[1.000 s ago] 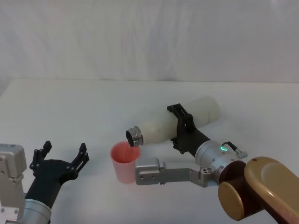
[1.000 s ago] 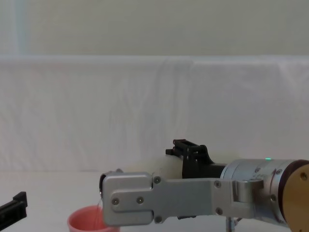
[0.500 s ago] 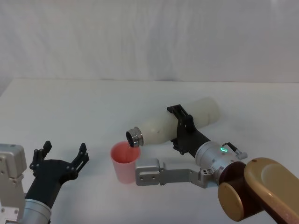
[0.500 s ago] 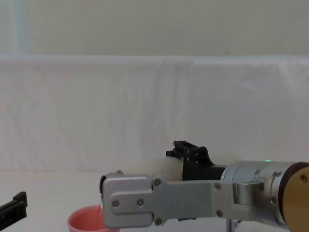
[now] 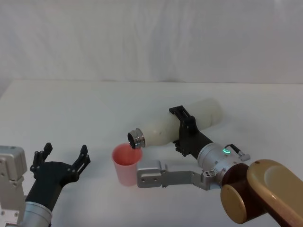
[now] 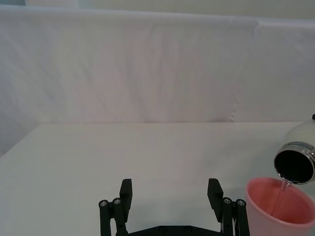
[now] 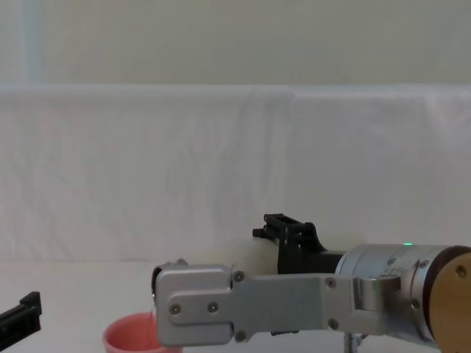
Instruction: Grasp the thermos with one hand and pour water into the cup lid.
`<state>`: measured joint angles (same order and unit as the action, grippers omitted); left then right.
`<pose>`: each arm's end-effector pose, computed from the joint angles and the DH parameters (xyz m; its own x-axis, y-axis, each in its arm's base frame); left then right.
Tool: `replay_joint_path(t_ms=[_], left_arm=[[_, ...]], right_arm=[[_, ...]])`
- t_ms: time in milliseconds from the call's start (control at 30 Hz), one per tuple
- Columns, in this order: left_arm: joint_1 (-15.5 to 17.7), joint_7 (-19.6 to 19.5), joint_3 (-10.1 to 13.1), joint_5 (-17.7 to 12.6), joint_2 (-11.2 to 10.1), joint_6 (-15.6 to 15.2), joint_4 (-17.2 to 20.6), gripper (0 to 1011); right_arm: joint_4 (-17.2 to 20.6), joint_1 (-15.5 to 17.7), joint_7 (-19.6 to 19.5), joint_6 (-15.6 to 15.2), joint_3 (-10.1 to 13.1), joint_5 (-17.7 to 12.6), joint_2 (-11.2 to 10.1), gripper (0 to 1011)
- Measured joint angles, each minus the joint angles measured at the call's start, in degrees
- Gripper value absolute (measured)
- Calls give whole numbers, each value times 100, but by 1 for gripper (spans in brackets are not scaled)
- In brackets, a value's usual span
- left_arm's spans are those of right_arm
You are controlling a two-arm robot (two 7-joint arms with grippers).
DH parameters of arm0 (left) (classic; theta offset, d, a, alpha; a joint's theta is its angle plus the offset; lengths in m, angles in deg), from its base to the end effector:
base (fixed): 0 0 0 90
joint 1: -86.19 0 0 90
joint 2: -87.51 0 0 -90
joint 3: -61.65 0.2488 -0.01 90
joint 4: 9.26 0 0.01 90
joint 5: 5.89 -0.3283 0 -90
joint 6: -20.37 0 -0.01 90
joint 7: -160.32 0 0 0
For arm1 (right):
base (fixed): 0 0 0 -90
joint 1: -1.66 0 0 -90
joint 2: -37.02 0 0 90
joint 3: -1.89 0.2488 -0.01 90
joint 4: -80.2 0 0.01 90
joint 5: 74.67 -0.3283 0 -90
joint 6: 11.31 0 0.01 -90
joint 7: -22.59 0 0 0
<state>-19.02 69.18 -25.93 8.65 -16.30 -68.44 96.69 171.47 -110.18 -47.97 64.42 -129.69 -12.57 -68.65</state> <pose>0.2828 0.0256 -0.2467 0.1246 0.9917 -0.0326 -0.9921 0.1241 -0.0175 0.3566 0.1527 -0.1857 0.2226 0.0414 0.9740 0.8660 0.4504 -0.2171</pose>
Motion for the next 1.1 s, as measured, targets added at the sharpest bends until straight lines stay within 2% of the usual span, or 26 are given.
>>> replay_joint_path(t_ms=[1100], left_arm=[[0, 0, 0, 0, 0, 0, 0, 1001]], right_arm=[[26, -20, 33, 8, 9, -8, -18, 957]])
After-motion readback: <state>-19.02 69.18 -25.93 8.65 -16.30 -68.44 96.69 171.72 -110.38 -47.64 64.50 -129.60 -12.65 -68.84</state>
